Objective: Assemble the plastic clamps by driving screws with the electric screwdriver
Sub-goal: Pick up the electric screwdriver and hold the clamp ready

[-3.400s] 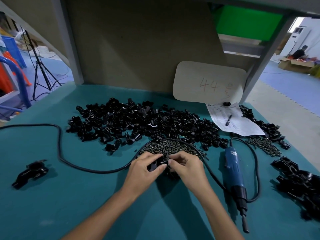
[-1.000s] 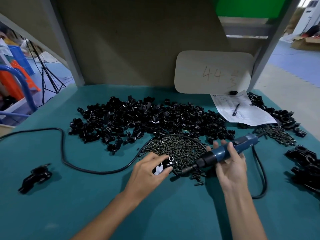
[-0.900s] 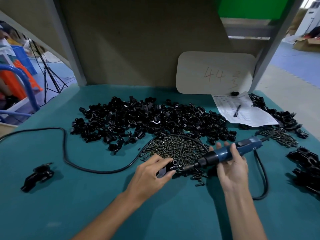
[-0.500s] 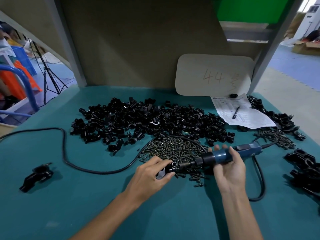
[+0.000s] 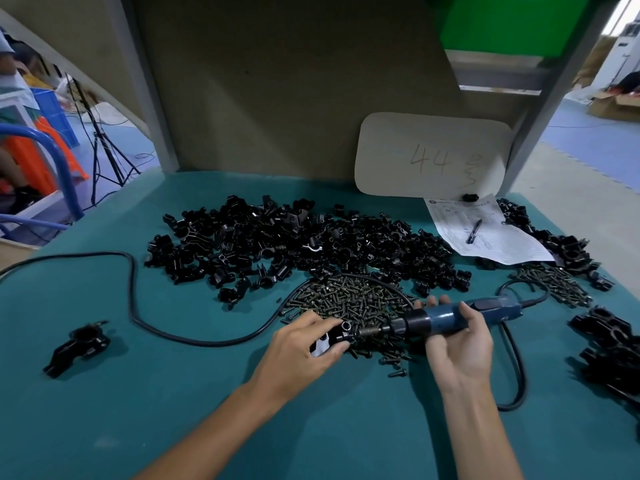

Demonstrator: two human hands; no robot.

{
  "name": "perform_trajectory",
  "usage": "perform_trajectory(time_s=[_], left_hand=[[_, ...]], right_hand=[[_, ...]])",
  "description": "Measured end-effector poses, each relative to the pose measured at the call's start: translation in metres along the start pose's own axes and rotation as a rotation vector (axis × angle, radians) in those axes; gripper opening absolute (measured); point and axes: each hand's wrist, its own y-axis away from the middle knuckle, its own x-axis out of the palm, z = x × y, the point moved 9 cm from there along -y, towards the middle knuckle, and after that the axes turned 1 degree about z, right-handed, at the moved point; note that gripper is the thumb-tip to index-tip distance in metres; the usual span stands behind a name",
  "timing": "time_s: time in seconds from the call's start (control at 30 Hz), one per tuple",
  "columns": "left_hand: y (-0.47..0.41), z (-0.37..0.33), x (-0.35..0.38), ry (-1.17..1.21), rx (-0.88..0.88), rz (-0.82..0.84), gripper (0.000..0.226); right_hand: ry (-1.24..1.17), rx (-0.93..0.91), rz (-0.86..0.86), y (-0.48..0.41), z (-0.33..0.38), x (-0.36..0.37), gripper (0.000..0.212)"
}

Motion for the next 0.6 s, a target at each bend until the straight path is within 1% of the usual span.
perform_trajectory(time_s=[0.2,0.33,0.4,0.47,0.53,0.6], left_hand=[[0.000,0.004,0.001,-0.012,-0.013,0.007,0.046],[0.003,0.002,0.007,-0.020,0.007,0.065,0.042],[0.004,0.001,0.010,-0.027,0.021,0.090,0.043],[0.004,0.003,0.012,-0.031,0.020,0.100,0.047],[0.005,0.003,0.013,-0.041,0.023,0.104,0.049],[0.005,0.002,0.012,-0.033,0.028,0.103,0.051]], right_hand=[[0.030,0.034,0.023,0.001,-0.003,0.001,0.026],[0.056,0.031,0.013,0.001,-0.001,-0.001,0.040],[0.020,0.037,0.012,0.002,0.000,-0.001,0.049],[-0.071,0.036,0.025,0.003,0.001,-0.001,0.053],[-0.122,0.040,0.055,0.005,0.002,0.000,0.046],[-0.131,0.050,0.091,0.006,0.001,0.002,0.032]])
